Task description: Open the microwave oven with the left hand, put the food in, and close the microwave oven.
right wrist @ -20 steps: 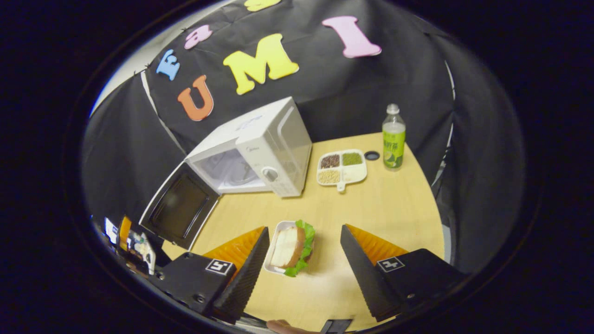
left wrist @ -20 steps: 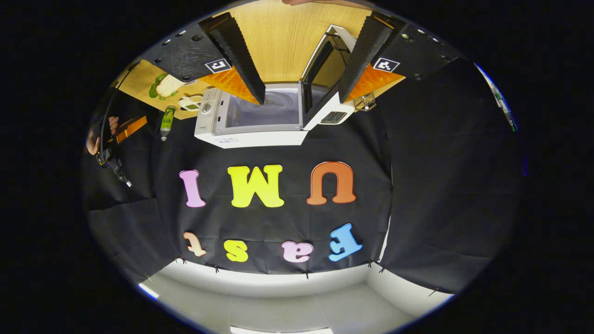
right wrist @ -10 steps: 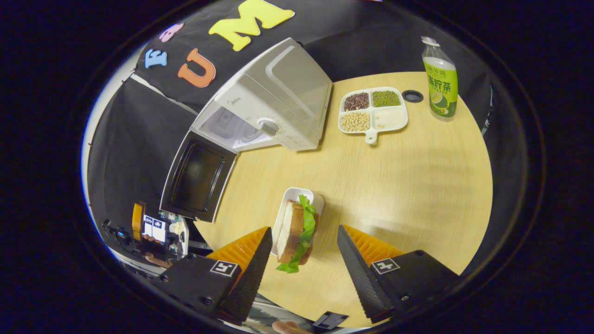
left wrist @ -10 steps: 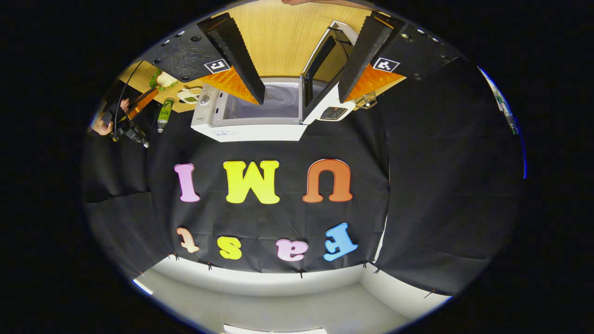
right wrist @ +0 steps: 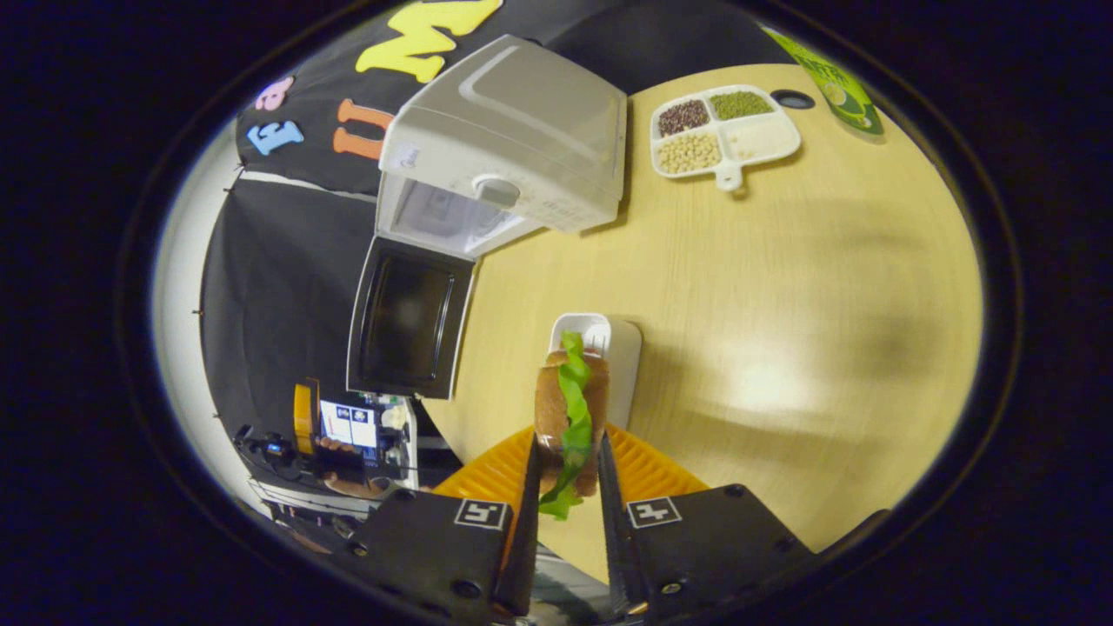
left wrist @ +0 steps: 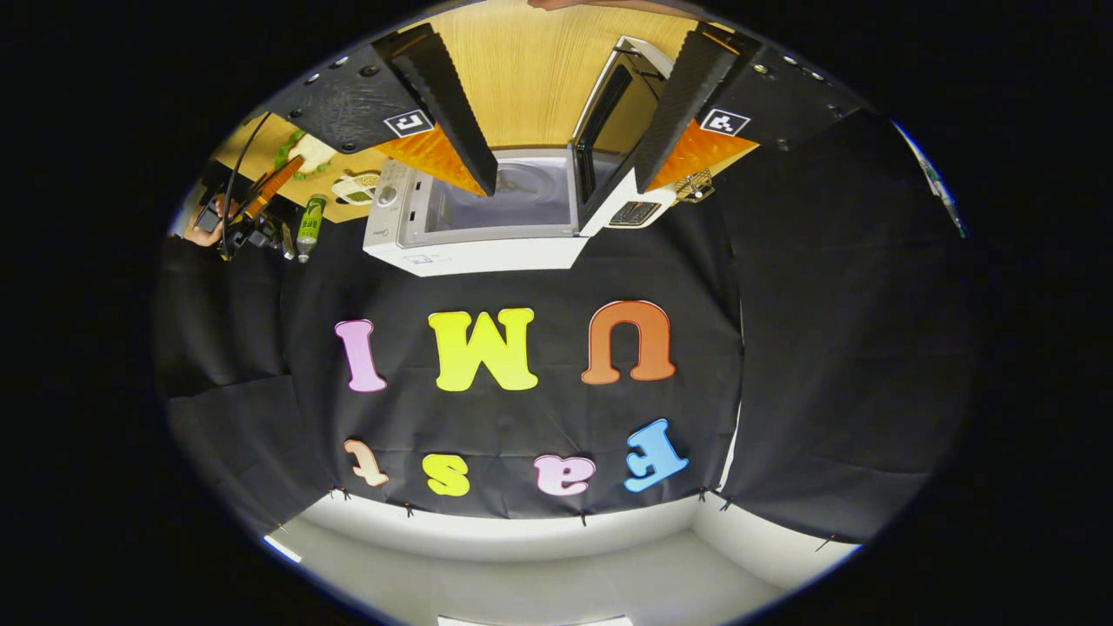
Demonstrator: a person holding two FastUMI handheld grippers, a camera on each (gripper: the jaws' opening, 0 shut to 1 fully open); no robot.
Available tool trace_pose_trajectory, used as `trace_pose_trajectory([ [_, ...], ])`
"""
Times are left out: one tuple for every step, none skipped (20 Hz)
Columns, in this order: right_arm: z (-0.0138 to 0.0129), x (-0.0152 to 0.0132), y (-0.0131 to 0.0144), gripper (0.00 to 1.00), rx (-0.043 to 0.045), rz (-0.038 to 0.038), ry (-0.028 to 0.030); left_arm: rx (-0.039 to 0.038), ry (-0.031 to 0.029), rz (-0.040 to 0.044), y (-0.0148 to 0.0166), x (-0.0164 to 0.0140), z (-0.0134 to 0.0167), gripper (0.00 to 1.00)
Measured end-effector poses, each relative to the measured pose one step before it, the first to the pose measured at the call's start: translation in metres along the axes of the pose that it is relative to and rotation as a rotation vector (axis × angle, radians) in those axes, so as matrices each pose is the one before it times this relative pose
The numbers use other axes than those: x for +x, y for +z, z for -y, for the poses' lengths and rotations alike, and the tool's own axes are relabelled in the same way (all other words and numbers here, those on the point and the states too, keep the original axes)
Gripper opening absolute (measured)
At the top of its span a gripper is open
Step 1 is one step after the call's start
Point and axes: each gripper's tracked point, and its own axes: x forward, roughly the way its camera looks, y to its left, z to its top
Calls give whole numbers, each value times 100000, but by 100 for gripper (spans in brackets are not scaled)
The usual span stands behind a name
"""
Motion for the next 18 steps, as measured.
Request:
trace_pose_trajectory([
  [-226,-728,327,36,-1997,3503,-2868,634,-459,249,5,-113,59,95],
  [-650,-753,-178,36,-3776,1597,-2088,-1208,813,302,69,-116,-25,96],
  [-681,-656,-102,35,-3938,1151,-1734,445,2846,507,224,-113,-620,96],
  [-953,-638,-127,36,-3202,1086,-1656,503,2117,-251,125,-100,-546,96],
  [-950,-513,17,36,-2793,1019,-1272,-1222,-287,-1288,-352,-18,283,96],
  [-1087,-445,-67,36,-2687,1138,-1057,-1890,-761,551,72,-237,268,96],
  [-1078,-213,-83,36,-3671,749,-845,-1730,-777,366,276,-279,-41,96],
  [-1160,-173,-75,36,-3621,598,-1583,-1338,-632,84,-59,-218,-80,96],
  [-868,8,62,36,-2932,476,-1485,-860,-342,-167,-89,-137,-183,95],
  [-1076,211,95,36,-3626,163,-1581,-5,341,303,89,-251,-310,95],
  [-1375,165,109,36,-3597,605,-1344,799,923,948,261,-352,-387,96],
  [-1230,354,33,36,-2730,38,-480,1427,1195,1723,359,-449,-522,96],
  [-1332,465,250,36,-2651,243,59,1054,699,1347,51,-433,-204,95],
  [-1387,593,219,36,-2408,-265,559,-307,64,474,126,-378,-162,96],
  [-1336,664,204,36,-2464,-669,731,-1114,91,-98,-229,-378,-82,96],
  [-1119,849,134,36,-1940,-1053,249,-26,814,-40,2,-360,-379,96],
  [-864,922,312,36,-1870,-371,-864,344,1362,-576,-159,-247,-654,96],
  [-648,1149,564,36,-2353,524,-2368,-7,1310,-365,-201,-261,-625,96],
])
